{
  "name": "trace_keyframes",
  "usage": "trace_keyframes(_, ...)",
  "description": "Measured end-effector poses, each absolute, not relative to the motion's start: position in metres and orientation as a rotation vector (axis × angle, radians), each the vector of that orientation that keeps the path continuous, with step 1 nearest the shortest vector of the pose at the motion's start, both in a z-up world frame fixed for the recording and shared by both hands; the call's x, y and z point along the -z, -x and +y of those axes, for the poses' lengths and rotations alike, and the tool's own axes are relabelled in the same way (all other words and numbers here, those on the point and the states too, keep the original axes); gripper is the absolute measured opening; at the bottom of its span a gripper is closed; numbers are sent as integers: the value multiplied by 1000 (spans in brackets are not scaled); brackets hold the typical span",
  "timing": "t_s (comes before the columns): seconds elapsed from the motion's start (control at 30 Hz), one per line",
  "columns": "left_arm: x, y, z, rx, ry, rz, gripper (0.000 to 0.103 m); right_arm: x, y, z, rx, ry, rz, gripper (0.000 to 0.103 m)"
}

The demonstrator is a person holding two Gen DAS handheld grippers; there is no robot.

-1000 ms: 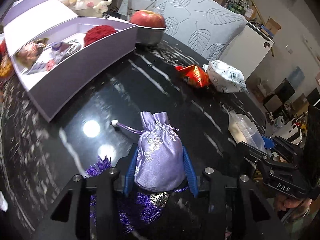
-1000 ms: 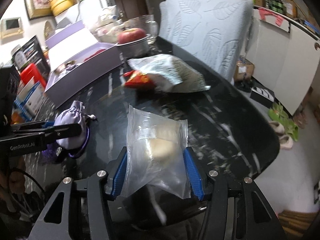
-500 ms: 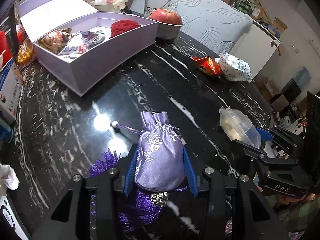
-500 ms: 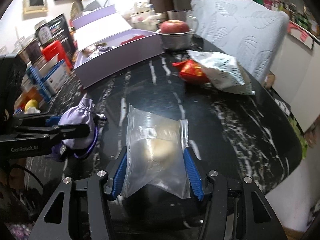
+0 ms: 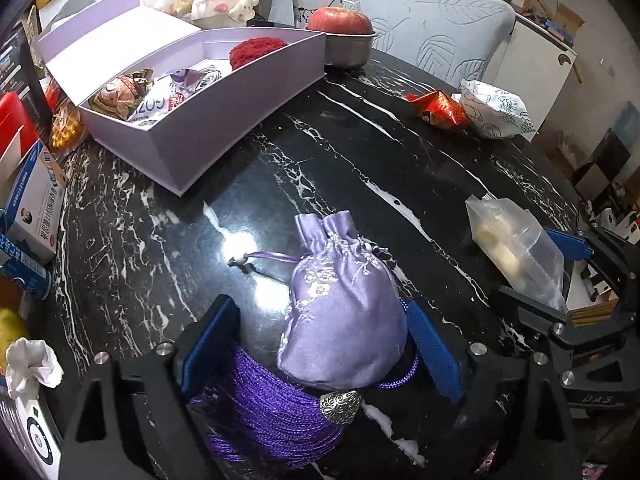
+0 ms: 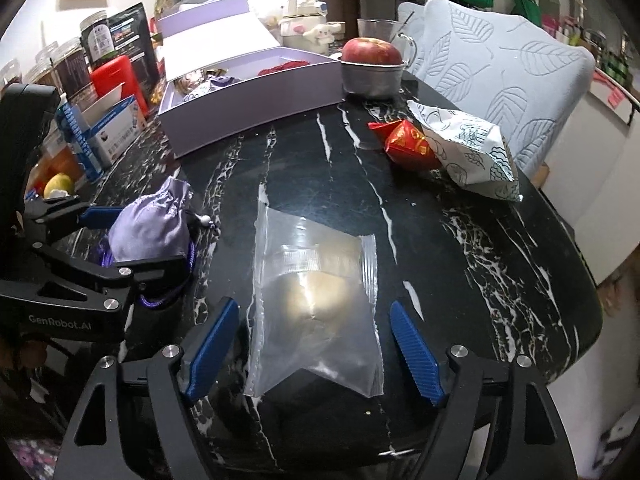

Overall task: Organize soft objects
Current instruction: 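Lift the purple pouch and clear plastic bag off the table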

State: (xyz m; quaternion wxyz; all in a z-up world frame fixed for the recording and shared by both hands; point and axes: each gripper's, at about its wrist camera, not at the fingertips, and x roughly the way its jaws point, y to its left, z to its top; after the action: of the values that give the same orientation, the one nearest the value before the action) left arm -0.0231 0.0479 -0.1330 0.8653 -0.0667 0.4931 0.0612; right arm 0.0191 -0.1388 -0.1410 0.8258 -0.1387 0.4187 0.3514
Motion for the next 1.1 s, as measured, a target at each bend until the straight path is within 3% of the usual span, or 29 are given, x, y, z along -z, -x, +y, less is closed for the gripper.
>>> trace_keyframes(0.4, 135, 20, 44, -151, 140, 1024, 88, 142, -22, -150, -714, 261, 870, 82)
trace_keyframes(0.5, 133, 23, 40, -129, 125, 1014, 76, 142, -21, -150, -711, 270, 861, 81)
trace_keyframes(0.53, 132, 23, 38, -124, 120, 1012, 74, 142, -21, -150, -711, 272, 859, 79)
trace_keyframes(0.63, 129, 23, 30, -90, 93, 1008, 56, 141, -21, -151, -708, 275, 844, 57)
trace_keyframes(0.73, 126, 23, 21, -64, 25, 1002, 48, 140, -21, -151, -713, 278, 835, 49)
trace_keyframes(1.1, 124, 32, 38, -10, 193, 1013, 44, 138, -18, -158, -768, 199, 851, 45)
